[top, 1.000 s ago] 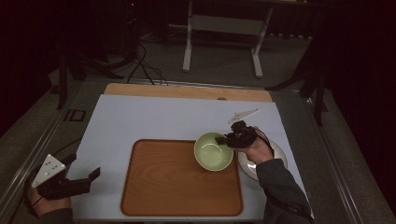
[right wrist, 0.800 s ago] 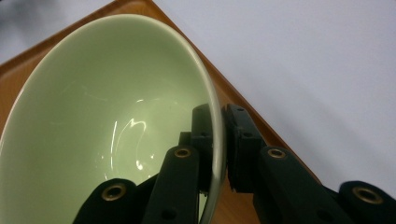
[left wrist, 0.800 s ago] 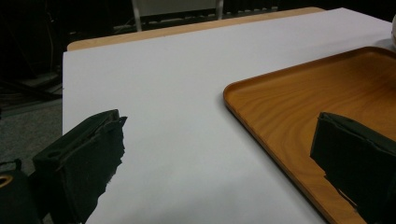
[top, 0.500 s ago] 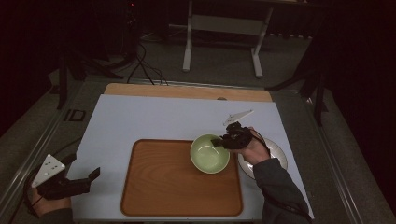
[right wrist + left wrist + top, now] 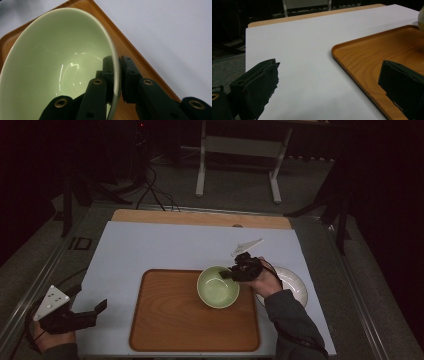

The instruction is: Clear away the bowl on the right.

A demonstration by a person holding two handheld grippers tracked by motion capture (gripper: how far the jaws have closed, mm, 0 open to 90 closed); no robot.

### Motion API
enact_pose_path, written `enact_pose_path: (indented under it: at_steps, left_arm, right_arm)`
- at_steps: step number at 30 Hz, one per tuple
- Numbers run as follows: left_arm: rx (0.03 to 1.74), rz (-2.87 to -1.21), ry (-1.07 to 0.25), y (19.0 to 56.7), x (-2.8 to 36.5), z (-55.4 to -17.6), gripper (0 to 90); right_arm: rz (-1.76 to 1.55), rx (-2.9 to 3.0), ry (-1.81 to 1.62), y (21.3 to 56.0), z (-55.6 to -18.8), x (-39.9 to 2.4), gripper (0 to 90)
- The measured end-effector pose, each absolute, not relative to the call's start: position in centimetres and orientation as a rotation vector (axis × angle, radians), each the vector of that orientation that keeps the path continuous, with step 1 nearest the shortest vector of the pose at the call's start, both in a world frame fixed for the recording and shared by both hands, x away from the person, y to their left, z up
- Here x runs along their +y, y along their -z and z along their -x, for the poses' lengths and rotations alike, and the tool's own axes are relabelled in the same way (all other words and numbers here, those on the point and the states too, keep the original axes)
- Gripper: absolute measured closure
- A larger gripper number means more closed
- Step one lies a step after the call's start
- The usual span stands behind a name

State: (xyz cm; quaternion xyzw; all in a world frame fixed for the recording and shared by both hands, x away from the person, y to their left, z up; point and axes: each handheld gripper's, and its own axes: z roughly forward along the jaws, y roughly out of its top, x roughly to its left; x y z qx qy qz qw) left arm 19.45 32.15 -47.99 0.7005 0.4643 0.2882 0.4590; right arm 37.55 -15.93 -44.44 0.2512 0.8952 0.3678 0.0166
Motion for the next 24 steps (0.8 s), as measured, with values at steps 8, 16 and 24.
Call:
enact_pose_path:
  at_steps: [8,16,24]
  left_arm:
    - [1.143,-1.726,-0.710,48.0,32.2,-19.4,2.7]
    - [1.142,-1.728,-0.710,48.0,32.1,-19.5,2.7]
    - [1.141,-1.732,-0.711,48.0,32.1,-19.5,2.7]
  right_arm:
    - [-0.766,2.806,-1.136,45.1,-37.3,-15.1,82.5]
    - [-0.761,2.818,-1.129,45.3,-37.2,-14.8,82.6]
    - [-0.757,2.829,-1.129,45.9,-36.9,-14.6,82.6]
